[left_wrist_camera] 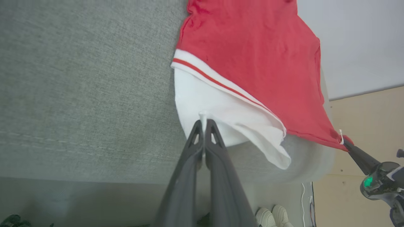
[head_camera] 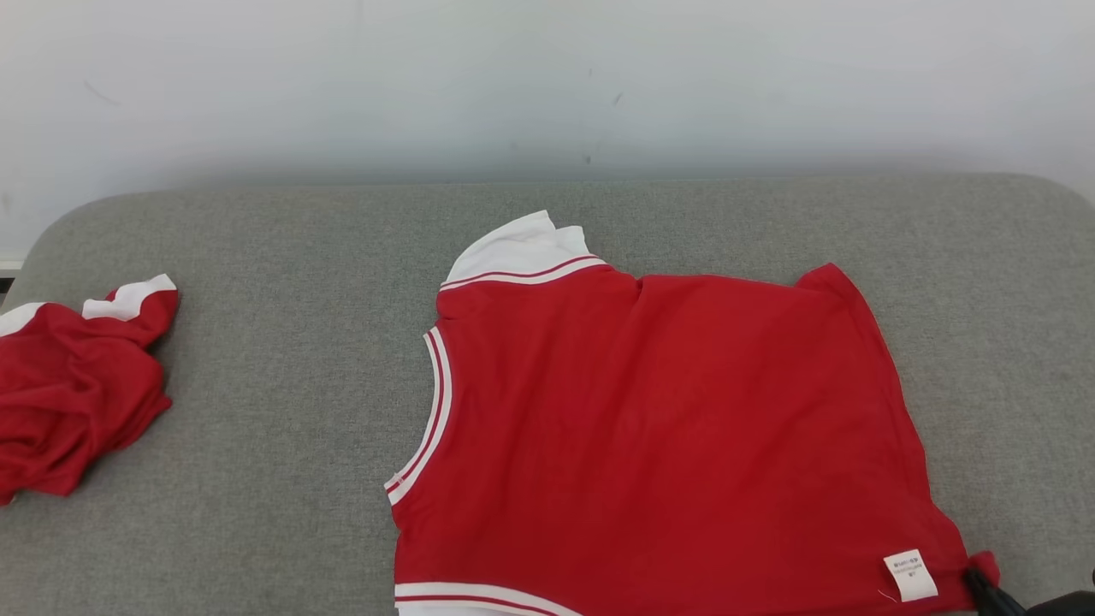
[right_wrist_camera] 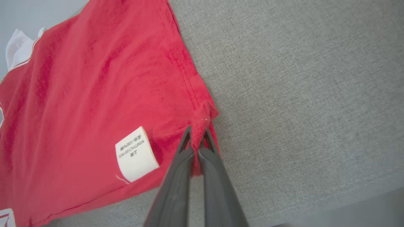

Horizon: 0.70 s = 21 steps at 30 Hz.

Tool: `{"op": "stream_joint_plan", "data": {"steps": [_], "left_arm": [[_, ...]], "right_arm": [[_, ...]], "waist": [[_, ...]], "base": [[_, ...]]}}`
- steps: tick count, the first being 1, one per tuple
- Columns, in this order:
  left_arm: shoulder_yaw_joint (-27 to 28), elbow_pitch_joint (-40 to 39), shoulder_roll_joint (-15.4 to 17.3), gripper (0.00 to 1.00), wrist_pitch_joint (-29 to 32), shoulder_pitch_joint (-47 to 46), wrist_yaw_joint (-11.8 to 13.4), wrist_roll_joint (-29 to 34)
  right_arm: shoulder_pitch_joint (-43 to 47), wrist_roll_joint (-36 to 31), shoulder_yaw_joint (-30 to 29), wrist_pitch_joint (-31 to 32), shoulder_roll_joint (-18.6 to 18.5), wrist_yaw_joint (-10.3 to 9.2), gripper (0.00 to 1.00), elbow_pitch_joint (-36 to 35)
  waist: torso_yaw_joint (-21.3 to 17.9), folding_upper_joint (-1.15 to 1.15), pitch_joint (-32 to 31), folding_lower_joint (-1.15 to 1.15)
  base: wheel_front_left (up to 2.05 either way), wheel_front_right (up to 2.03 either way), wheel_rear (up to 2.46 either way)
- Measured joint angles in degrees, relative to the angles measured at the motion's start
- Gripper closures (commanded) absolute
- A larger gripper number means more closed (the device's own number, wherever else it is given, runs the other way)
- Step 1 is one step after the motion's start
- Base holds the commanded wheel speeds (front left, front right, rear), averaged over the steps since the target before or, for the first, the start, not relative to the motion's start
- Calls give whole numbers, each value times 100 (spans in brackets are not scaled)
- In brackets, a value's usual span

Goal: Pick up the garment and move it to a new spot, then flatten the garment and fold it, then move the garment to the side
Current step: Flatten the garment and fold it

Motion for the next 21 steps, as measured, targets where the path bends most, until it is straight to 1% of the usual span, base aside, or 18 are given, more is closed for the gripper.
{"op": "stream_joint_plan", "data": {"steps": [5,9,11,12,14,15,21], "left_arm": [[160,-165,-118,100,-363,-259,-249,27],[260,-187,-148,100,-433,-999,-480,171],[322,-126,-141,100,-403,-1584,-594,245],[359,-87,-144,100,-390,-1870,-606,299],[464,94,-101,100,-360,-2479,-701,378],[534,188,-60,100,-363,-2805,-710,458],[779,720,109,100,-309,-4801,-850,858]], "right_arm": [[-134,275,120,-245,0,0,100,-188],[-625,242,370,-293,-2,0,100,-417],[-1079,147,568,-252,-15,0,100,-482],[-1338,131,665,-234,-48,0,100,-492],[-1868,38,850,-192,-169,0,100,-511],[-2136,0,950,-186,-255,0,100,-489],[-3951,123,1483,-256,-719,-1,100,31]], "waist": [[-2,0,46,0],[0,0,163,0],[-14,0,241,0],[-26,0,279,1],[-60,0,362,0],[-80,1,405,0],[-213,1,748,1]], "base": [[0,0,0],[0,0,0],[0,0,0],[0,0,0],[0,0,0],[0,0,0],[0,0,0]]}}
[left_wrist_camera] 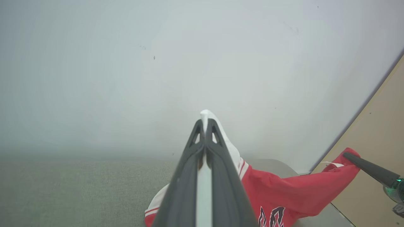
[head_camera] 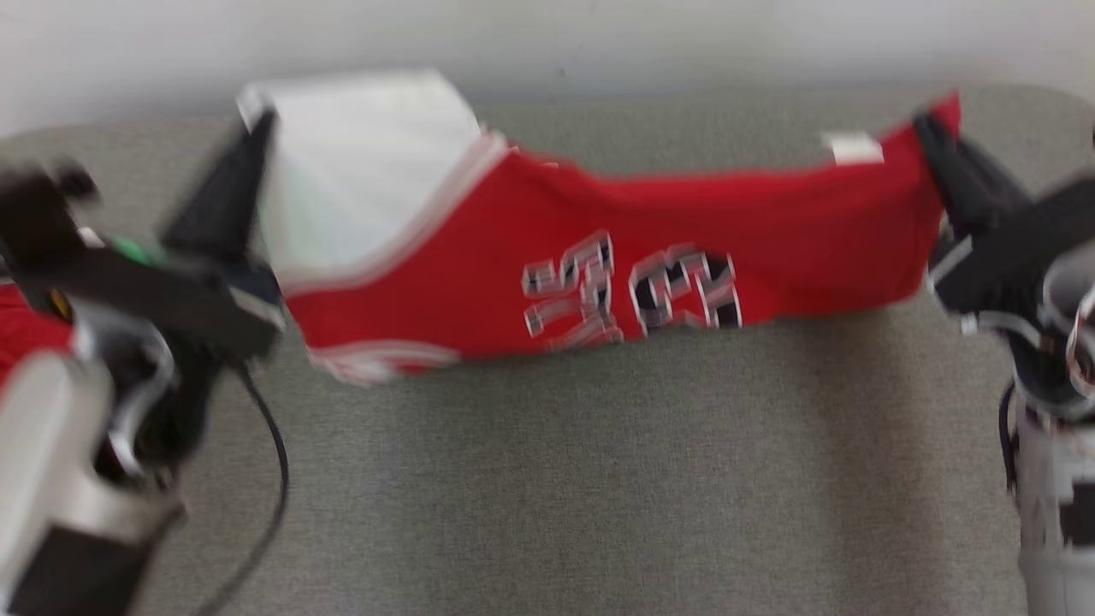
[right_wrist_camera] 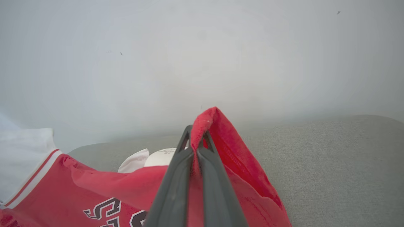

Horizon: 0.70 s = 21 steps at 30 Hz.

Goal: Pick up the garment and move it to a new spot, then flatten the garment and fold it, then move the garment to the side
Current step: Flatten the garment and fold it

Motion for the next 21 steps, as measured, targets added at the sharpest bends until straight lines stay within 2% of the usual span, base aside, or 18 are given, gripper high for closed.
{"op": "stream_joint_plan", "data": {"steps": [5,8,12,13,15,18,19,21], "left_arm": [[49,405,156,100,7,-1560,-41,495],[-71,639,400,100,35,-2527,-52,1068],[-81,888,544,100,-67,-3746,-76,1591],[-81,888,544,100,-67,-3746,-76,1591],[-80,980,633,100,-198,-4299,-99,1835],[-109,1092,766,100,-420,-5059,-129,2249],[-185,1157,905,100,-632,-5536,-147,2635],[-151,1239,935,100,-887,-6001,-103,2825]], "right_arm": [[-1501,300,520,-107,-97,1,100,600],[-2486,134,764,-480,-280,0,100,895],[-3685,-34,920,-914,-277,1,100,1415],[-3685,-34,920,-914,-277,1,100,1415],[-4241,-159,951,-1159,-280,1,100,1661],[-4991,-287,673,-1678,-126,0,100,2034],[-5377,-379,358,-2120,51,1,100,2262],[-5689,-511,48,-2570,210,1,100,2466]], "waist": [[-122,0,445,0],[-200,0,804,1],[-309,1,1376,1],[-309,1,1376,1],[-365,1,1681,2],[-457,1,2156,2],[-523,1,2459,2],[-596,1,2748,2]], "base": [[0,0,0],[0,0,0],[0,0,0],[0,0,0],[0,0,0],[0,0,0],[0,0,0],[0,0,0]]}}
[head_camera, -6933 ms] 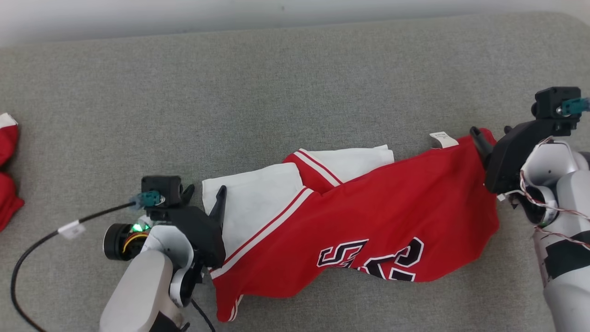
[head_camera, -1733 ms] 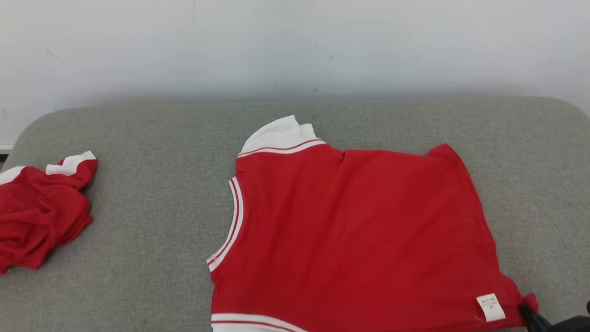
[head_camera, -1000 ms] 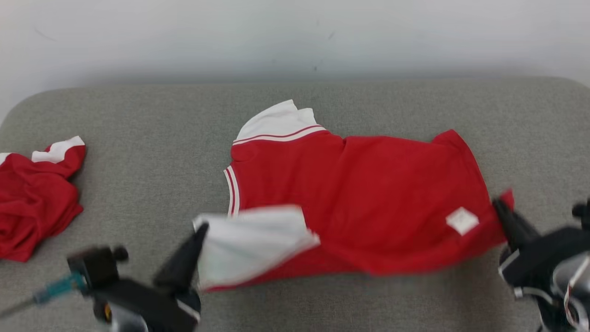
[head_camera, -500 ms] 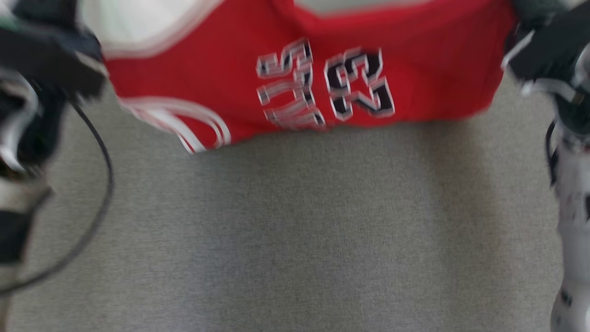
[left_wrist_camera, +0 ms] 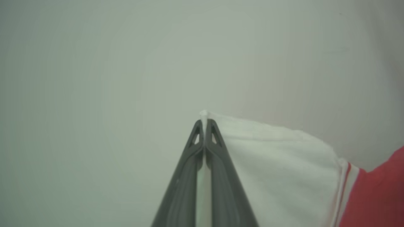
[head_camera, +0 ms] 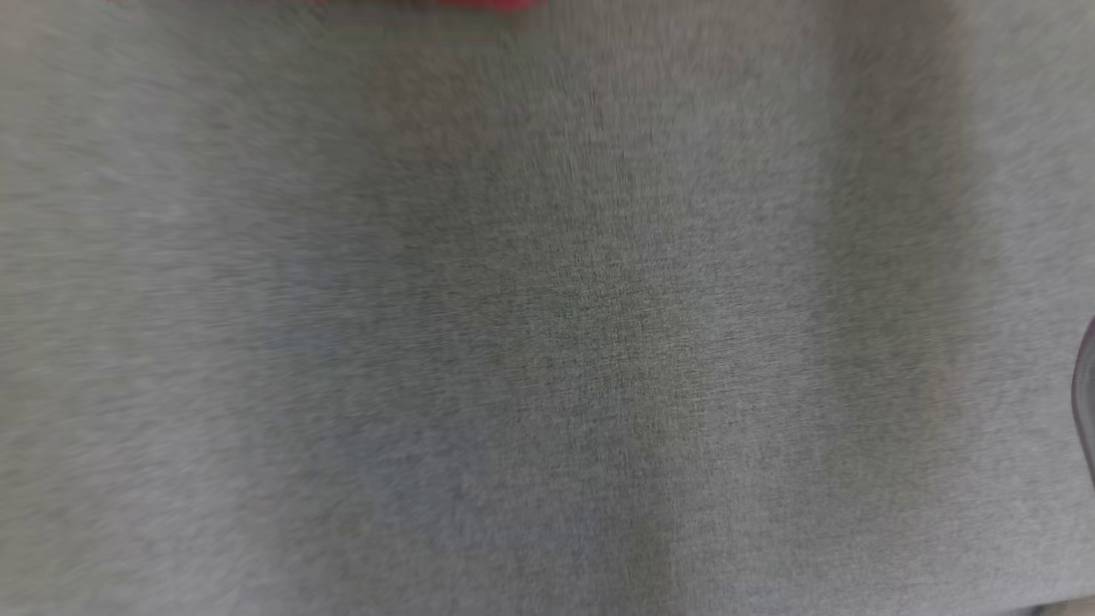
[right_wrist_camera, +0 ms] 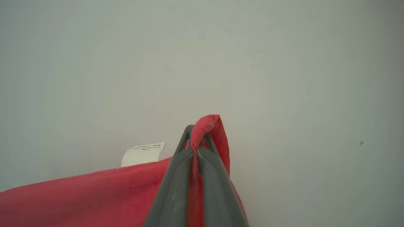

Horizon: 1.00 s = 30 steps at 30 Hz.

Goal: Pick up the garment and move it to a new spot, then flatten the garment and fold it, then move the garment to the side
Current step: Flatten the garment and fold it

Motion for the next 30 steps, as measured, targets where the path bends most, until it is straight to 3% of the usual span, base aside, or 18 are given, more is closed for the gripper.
{"op": "stream_joint_plan", "data": {"steps": [4,9,17,23,30], "left_arm": [[-118,116,37,100,-542,-820,-53,485],[-123,162,-149,100,-914,-1740,-88,788],[-27,225,-428,100,-983,-2563,-103,988],[-255,832,-347,100,-979,-1554,-209,615],[-18,553,-292,100,-981,-187,-253,-29]], "right_arm": [[-468,-256,-457,-835,223,-1,100,261],[-926,-404,-898,-1731,407,0,100,526],[-1299,-555,-1322,-2135,468,0,100,575],[-959,-855,-786,-2140,457,-1,100,1076],[-461,-655,90,-1985,74,0,100,1397]], "waist": [[-153,0,504,-1],[-363,0,967,-1],[-599,-1,1403,-3],[-522,-1,1478,-2],[-390,-2,1156,-4]], "base": [[0,0,0],[0,0,0],[0,0,0],[0,0,0],[0,0,0]]}}
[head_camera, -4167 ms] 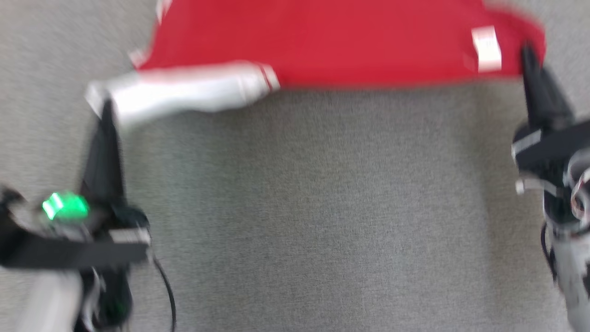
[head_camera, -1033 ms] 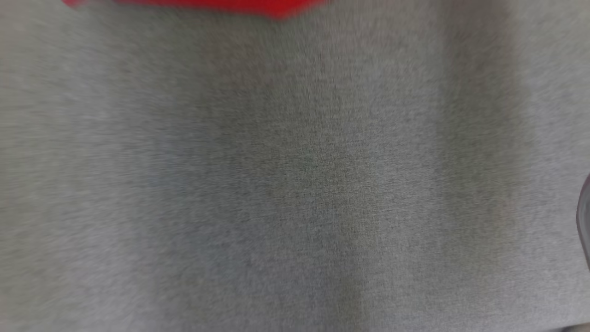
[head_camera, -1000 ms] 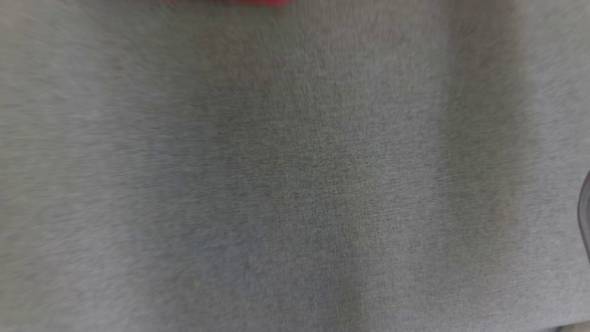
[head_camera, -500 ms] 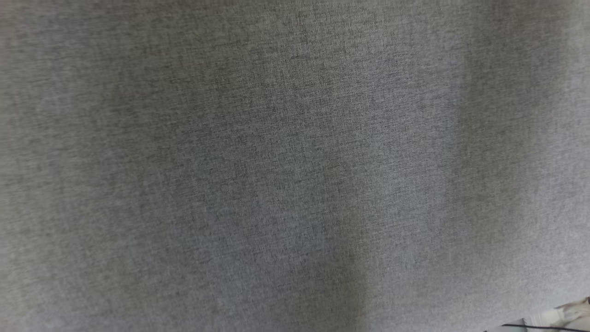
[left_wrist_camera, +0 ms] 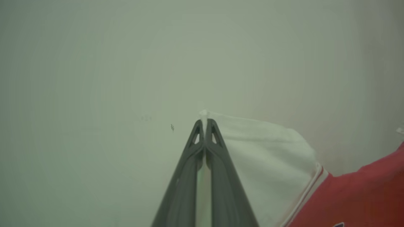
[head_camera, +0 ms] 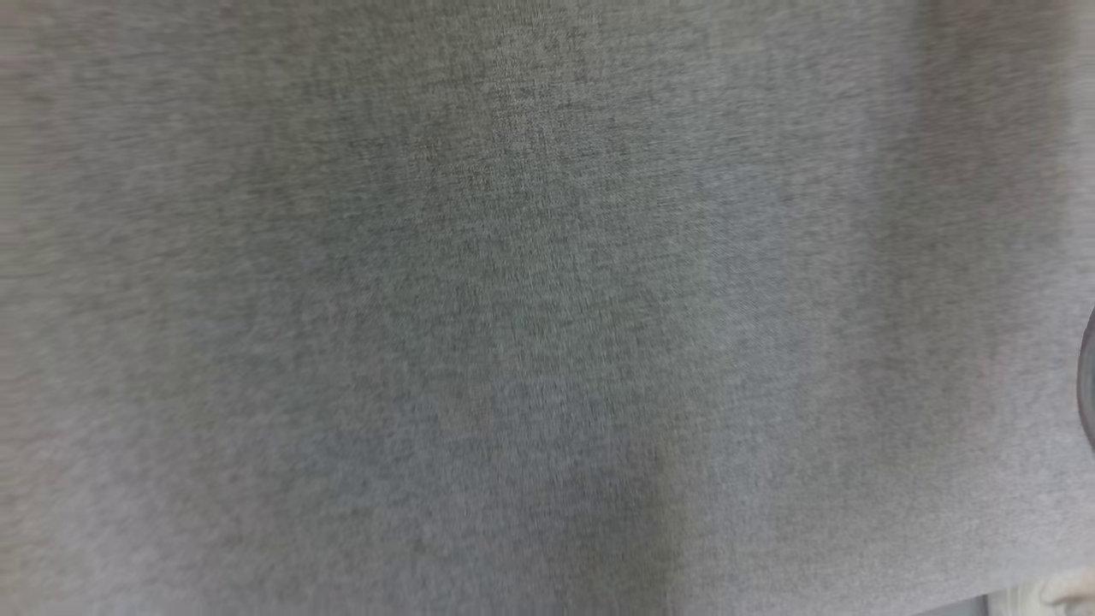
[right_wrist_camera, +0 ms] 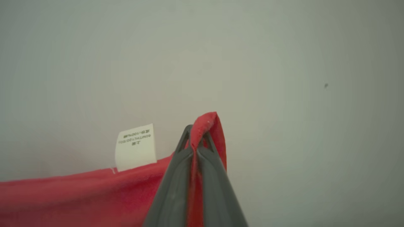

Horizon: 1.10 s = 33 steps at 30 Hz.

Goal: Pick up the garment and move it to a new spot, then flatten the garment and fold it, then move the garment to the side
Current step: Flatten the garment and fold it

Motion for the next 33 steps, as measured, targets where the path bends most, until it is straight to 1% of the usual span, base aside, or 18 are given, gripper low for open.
{"op": "stream_joint_plan", "data": {"steps": [2,5,6,9,11,16,18,22,25,30,33], "left_arm": [[163,-127,-22,100,-1,417,-1,-274],[214,-196,-97,100,32,1225,-2,-720],[214,-230,-104,100,96,1513,-3,-871],[235,-370,-89,100,414,2270,-3,-1303],[241,-464,-77,100,736,2816,11,-1631],[198,-870,-96,100,1372,4243,298,-2215],[157,-1046,-129,100,1547,4818,459,-2408],[48,-1404,-232,100,1705,5948,777,-2661],[-45,-1650,-326,100,1768,6789,970,-2830],[-281,-2070,-454,100,1844,7965,1182,-3061],[-377,-2242,-533,100,1848,8452,1268,-3163]], "right_arm": [[248,101,226,232,-99,0,100,70],[702,298,546,726,-234,0,100,176],[867,378,667,988,-285,0,100,201],[1386,628,893,1567,-419,0,100,201],[1692,786,1016,1900,-524,0,100,127],[2590,1078,1280,2665,-724,-1,100,-231],[2940,1167,1361,2991,-789,-1,100,-416],[3695,1312,1379,3572,-922,0,100,-789],[4299,1312,1321,4049,-1047,-1,100,-1095],[5421,1313,1129,5110,-1200,-1,100,-1762],[6108,1288,939,5716,-1292,0,100,-2362]], "waist": [[39,0,-159,0],[102,0,-446,0],[124,0,-555,0],[191,0,-915,0],[237,0,-1174,-1],[361,-1,-1845,-1],[414,-1,-2116,-1],[523,-2,-2638,-2],[609,-2,-3007,-2],[761,-2,-3553,-1],[860,-2,-3821,-1]], "base": [[0,0,0],[0,0,0],[0,0,0],[0,0,0],[0,0,0],[0,0,0],[0,0,0],[0,0,0],[0,0,0],[0,0,0],[0,0,0]]}}
